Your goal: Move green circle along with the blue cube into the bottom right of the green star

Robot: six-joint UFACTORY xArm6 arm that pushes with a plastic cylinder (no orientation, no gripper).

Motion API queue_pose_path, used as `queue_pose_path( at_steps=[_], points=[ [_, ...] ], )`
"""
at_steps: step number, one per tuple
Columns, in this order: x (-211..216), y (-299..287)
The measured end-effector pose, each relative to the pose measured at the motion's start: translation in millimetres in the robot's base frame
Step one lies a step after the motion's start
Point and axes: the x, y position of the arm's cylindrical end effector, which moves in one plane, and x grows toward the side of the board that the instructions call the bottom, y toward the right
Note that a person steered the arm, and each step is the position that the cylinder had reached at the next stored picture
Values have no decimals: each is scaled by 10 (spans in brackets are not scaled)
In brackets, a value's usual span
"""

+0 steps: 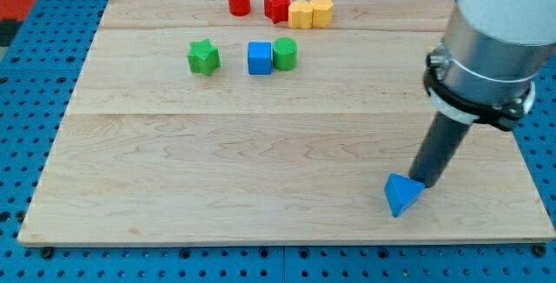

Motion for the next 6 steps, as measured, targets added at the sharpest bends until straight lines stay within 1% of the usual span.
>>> queue_pose_path(
  at_steps=[1, 2, 3, 4, 5, 6],
  points=[
    [-627, -416],
    [-1572, -388],
    [-2106, -1108],
    [-2179, -1549],
    [-2231, -1511],
    [-2473, -1510]
  ],
)
